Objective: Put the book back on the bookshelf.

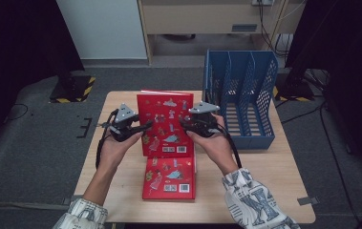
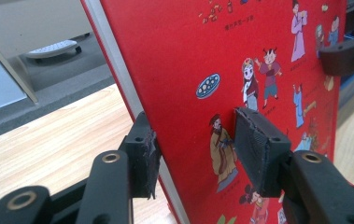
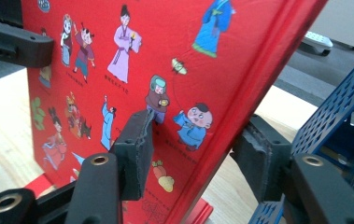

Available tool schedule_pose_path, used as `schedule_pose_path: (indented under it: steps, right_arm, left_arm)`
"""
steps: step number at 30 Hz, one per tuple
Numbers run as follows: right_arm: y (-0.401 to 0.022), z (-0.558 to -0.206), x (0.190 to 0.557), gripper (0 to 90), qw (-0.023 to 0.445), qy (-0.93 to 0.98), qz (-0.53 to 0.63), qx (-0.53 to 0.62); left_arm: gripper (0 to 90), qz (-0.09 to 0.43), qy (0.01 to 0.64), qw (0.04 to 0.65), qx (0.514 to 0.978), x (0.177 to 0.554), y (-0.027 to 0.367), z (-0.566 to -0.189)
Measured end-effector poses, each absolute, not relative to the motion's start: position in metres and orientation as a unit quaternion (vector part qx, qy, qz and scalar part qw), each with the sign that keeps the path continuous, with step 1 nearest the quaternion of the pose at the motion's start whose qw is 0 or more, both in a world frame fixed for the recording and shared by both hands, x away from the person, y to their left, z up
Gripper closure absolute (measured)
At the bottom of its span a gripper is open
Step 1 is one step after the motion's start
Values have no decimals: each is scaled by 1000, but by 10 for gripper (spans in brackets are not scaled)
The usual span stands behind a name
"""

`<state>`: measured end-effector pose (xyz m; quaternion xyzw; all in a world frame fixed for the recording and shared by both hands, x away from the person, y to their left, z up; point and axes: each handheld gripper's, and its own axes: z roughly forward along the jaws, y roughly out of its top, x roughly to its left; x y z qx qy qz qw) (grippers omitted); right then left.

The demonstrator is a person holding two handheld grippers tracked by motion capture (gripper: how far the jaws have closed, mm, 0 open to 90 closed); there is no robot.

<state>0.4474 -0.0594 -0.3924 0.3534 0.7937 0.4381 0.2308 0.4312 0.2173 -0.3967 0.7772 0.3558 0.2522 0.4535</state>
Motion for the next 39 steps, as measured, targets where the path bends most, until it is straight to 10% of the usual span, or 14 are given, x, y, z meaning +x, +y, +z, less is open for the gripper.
schedule_pose_path:
  steps: [39]
  right_arm:
    - [-59,-401,415,469,181,816,465,292]
  left_arm:
    - [453,235,398,473,750,395,227,-455]
